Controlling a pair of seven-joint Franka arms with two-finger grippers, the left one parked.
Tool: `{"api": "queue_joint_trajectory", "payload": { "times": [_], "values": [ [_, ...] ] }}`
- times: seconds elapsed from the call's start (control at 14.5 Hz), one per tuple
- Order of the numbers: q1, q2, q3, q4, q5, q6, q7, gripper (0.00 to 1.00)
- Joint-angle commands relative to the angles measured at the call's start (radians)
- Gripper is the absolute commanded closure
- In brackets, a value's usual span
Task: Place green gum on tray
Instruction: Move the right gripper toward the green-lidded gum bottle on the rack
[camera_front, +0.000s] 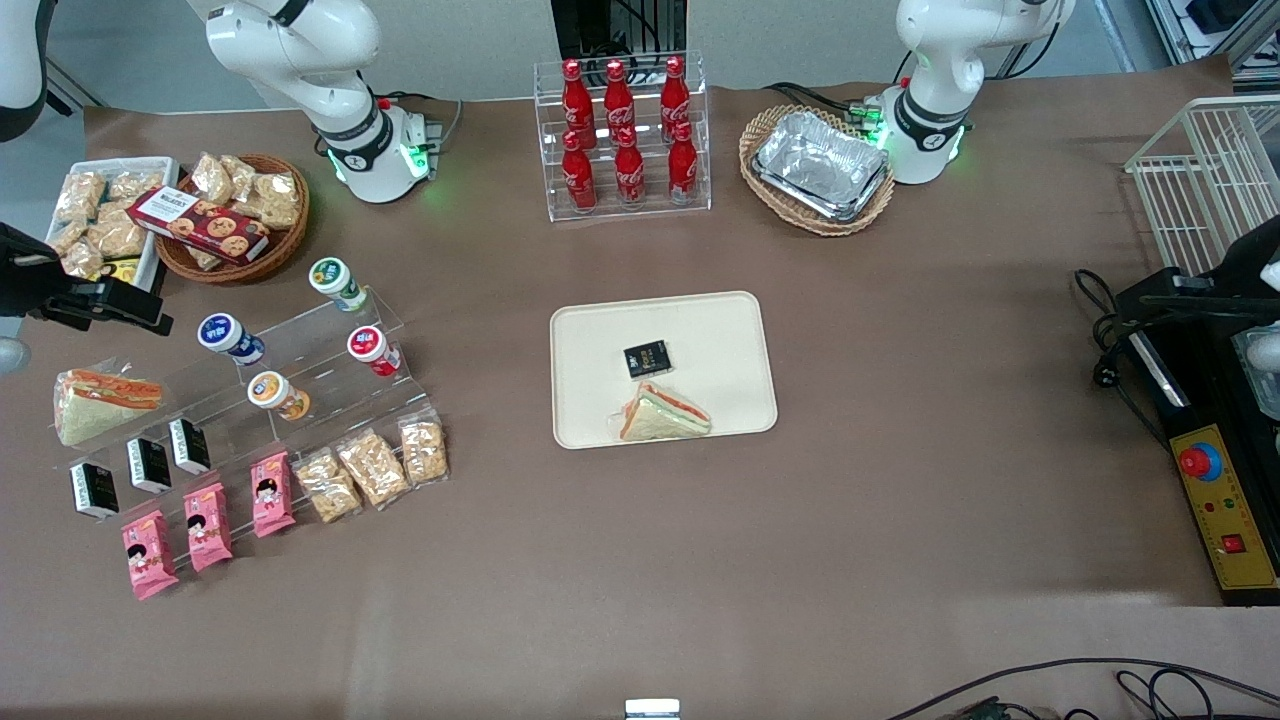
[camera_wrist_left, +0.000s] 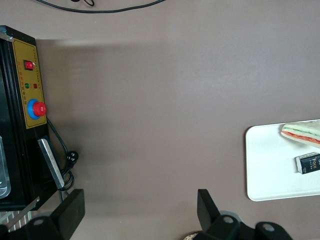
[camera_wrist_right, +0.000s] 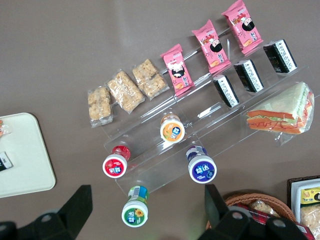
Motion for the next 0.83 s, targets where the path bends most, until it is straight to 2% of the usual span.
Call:
{"api": "queue_joint_trajectory", "payload": {
  "times": [0.0, 0.55, 0.69, 0.76],
  "values": [
    [0.003, -0.006, 0.0, 0.001, -0.002, -0.016, 0.008, 0.0],
    [-0.004, -0.009, -0.005, 0.001, -0.002, -0.005, -0.009, 0.0],
    [0.003, -0.009, 0.0, 0.001, -0.04, 0.012, -0.017, 0.0],
    [0.003, -0.009, 0.003, -0.003, -0.039, 0.0, -0.02, 0.0]
  ]
}}
